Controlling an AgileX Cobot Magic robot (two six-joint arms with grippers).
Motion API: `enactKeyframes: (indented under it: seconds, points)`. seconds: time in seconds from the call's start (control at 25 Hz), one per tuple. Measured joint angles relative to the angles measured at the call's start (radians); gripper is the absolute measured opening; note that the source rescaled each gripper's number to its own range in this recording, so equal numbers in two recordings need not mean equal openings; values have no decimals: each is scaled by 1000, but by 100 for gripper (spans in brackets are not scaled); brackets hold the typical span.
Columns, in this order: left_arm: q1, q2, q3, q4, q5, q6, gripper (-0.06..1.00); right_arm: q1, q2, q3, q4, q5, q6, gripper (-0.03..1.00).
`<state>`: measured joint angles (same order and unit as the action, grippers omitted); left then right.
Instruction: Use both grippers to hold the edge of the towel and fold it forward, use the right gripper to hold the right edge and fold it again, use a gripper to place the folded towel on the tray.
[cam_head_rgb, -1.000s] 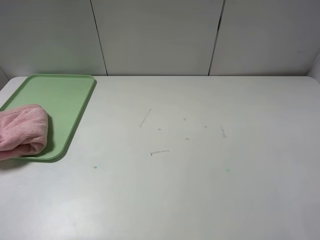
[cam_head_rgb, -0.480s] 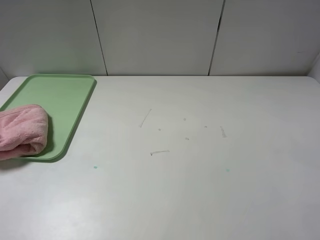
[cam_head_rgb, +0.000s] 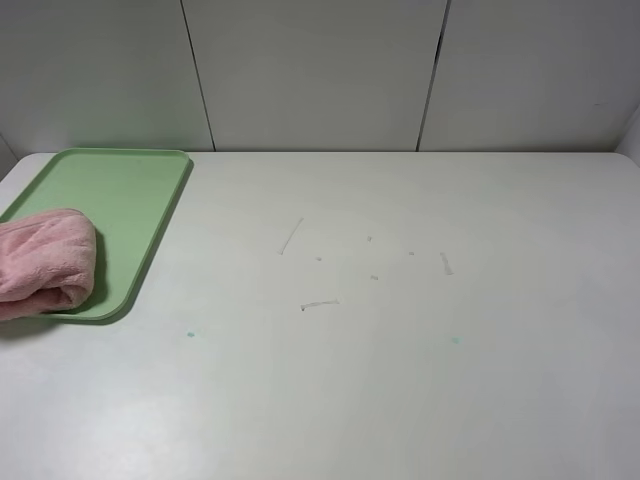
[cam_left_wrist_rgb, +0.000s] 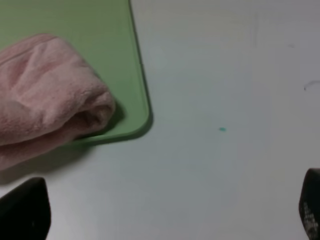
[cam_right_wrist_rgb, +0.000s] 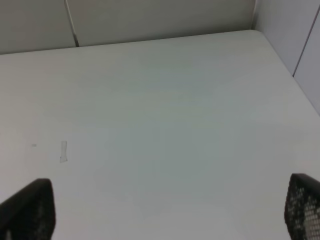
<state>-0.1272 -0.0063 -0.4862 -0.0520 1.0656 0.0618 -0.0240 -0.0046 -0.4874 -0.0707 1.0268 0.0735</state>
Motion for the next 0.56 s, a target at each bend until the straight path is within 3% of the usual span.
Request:
enactKeyframes:
  seconds: [0.56]
  points:
    - [-9,-2,0,0,0,1,100,0,0,0,0,0,0,100]
